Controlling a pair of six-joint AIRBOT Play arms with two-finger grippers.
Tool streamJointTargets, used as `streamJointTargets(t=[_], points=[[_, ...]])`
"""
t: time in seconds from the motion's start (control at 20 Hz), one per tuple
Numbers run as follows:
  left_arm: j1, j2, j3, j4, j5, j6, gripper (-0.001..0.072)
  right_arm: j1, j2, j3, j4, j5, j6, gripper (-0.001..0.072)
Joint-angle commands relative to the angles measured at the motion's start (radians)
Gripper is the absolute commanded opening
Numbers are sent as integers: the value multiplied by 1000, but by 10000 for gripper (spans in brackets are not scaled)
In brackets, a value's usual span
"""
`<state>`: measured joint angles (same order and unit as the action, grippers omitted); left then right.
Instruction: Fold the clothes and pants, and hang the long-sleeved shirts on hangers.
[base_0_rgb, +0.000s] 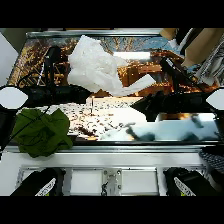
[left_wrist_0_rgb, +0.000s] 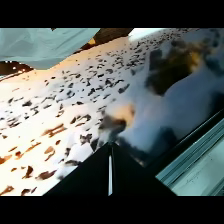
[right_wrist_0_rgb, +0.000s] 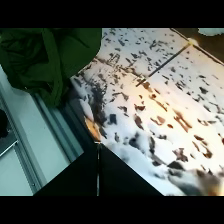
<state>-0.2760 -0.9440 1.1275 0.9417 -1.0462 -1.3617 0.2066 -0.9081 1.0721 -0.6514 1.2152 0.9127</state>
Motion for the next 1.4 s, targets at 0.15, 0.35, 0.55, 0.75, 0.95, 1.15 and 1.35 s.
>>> streamJointTargets(t=[0.15, 0.35, 0.55, 0.75, 0.95, 1.15, 1.35], points=[[-1, 1, 0, 0, 0, 0, 15, 1, 0, 0, 0, 0, 0, 17], [-1, 1, 0, 0, 16, 0, 16, 1, 0, 0, 0, 0, 0, 17], [71, 2, 38, 179, -115, -31, 711, 1, 0, 0, 0, 0, 0, 17], [263, 2, 8, 672, -326, -167, 711, 1, 0, 0, 0, 0, 0, 17], [572, 2, -166, 785, -256, -173, 711, 1, 0, 0, 0, 0, 0, 17], [832, 2, -280, 777, -154, -175, 712, 1, 0, 0, 0, 0, 0, 17], [937, 1, -385, 606, -37, -171, 712, 1, 0, 0, 0, 0, 0, 17]])
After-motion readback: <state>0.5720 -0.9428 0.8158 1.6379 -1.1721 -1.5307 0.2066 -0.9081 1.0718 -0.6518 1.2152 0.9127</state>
